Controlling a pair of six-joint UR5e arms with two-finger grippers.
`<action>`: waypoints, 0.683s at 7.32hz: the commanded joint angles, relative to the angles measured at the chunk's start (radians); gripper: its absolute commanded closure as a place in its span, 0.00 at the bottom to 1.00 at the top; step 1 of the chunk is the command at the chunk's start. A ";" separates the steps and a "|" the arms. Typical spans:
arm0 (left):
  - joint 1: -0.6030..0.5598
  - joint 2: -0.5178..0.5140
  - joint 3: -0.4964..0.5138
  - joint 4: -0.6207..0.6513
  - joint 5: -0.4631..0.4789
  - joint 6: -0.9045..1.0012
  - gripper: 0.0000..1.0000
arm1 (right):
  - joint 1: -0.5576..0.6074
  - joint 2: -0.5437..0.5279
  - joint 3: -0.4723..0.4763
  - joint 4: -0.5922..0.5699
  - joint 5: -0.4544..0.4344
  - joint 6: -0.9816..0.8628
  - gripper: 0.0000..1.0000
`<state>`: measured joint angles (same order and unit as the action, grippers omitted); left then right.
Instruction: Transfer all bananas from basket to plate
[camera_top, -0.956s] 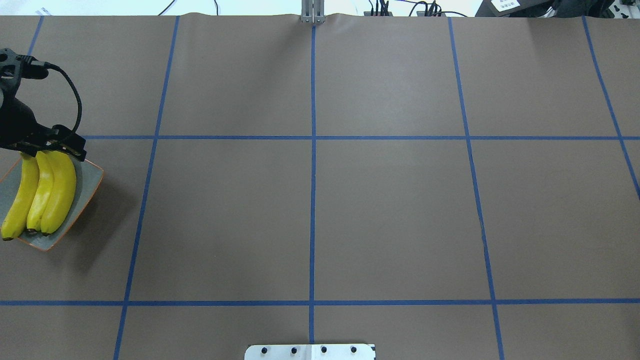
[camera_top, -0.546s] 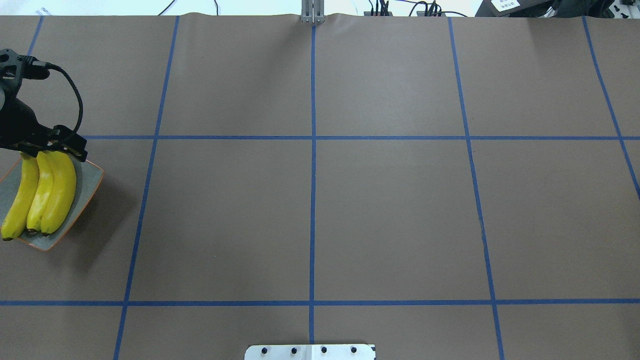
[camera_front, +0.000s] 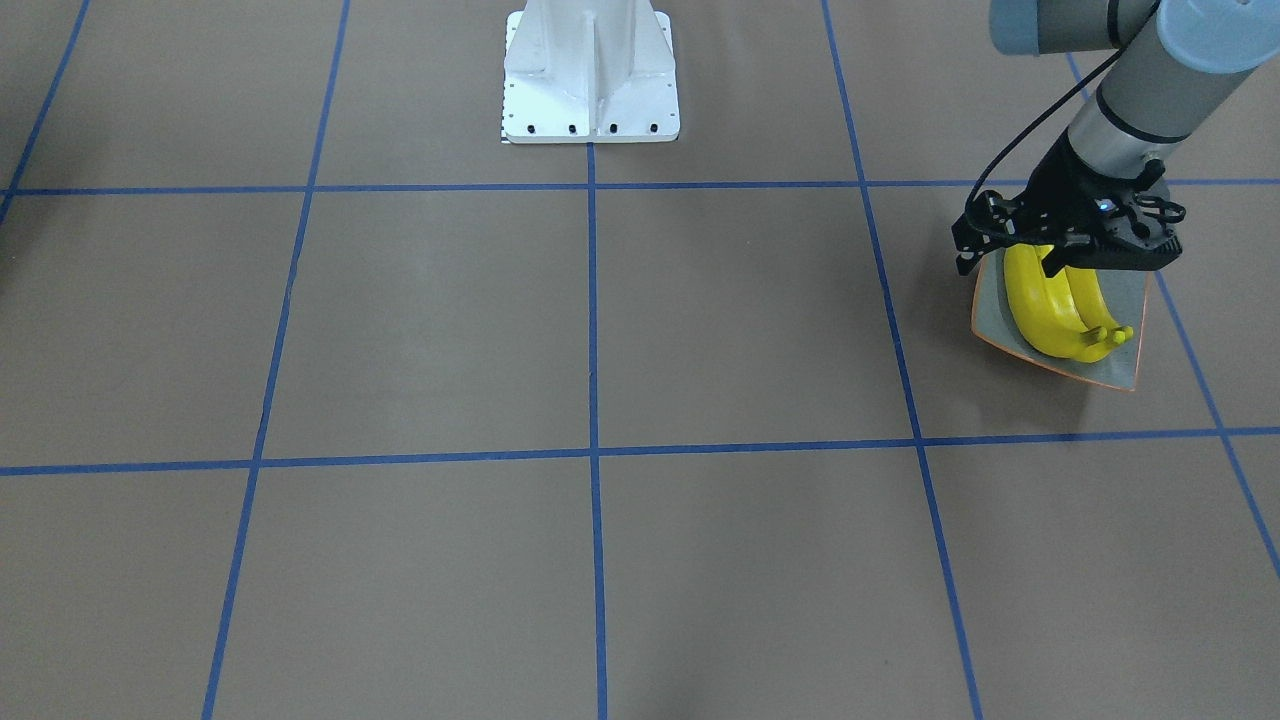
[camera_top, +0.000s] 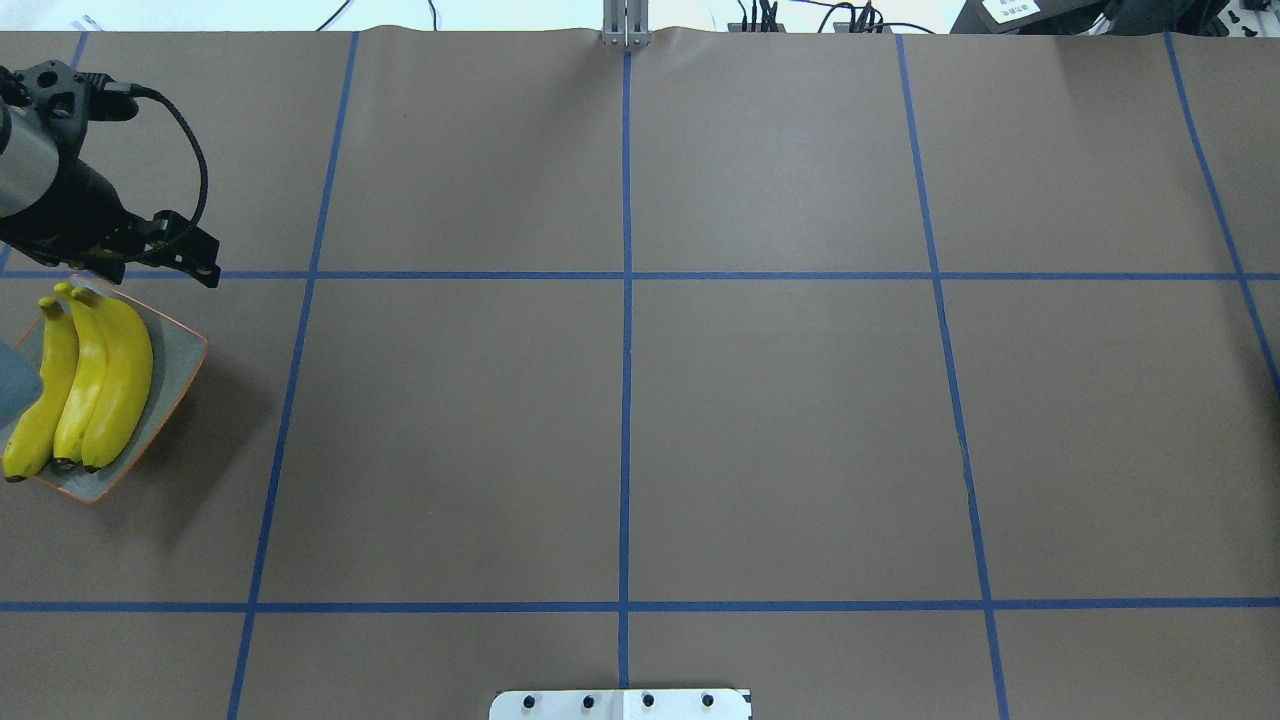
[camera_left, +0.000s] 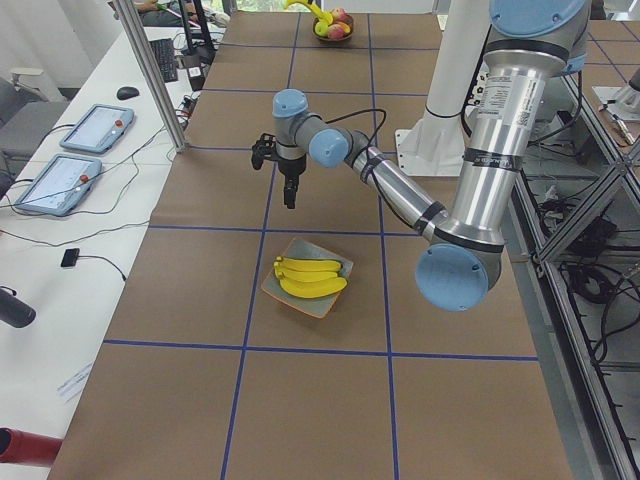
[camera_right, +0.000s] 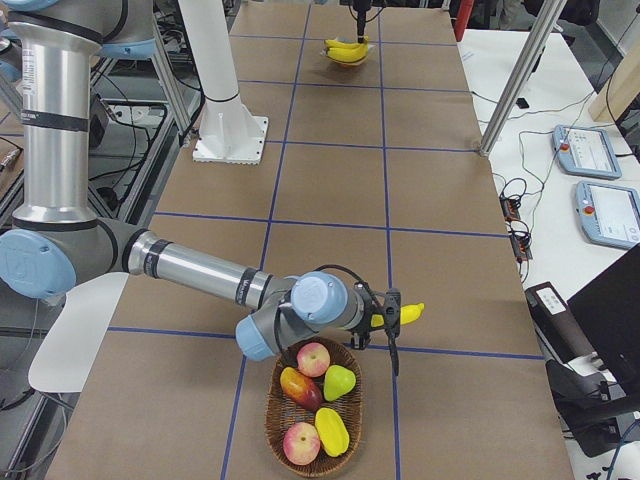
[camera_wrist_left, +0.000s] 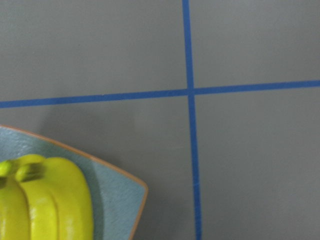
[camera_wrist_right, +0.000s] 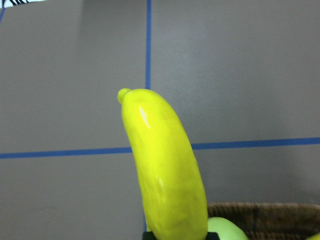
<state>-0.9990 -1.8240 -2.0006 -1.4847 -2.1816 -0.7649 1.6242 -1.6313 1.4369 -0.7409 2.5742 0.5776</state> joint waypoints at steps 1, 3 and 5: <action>0.006 -0.107 0.048 -0.017 -0.001 -0.098 0.00 | -0.107 0.149 0.017 0.005 0.029 0.230 1.00; 0.037 -0.187 0.126 -0.156 -0.004 -0.239 0.00 | -0.240 0.256 0.077 0.005 0.023 0.422 1.00; 0.048 -0.211 0.164 -0.279 -0.004 -0.368 0.00 | -0.364 0.353 0.144 0.003 -0.008 0.593 1.00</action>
<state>-0.9607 -2.0126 -1.8646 -1.6842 -2.1858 -1.0450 1.3438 -1.3473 1.5390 -0.7367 2.5865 1.0526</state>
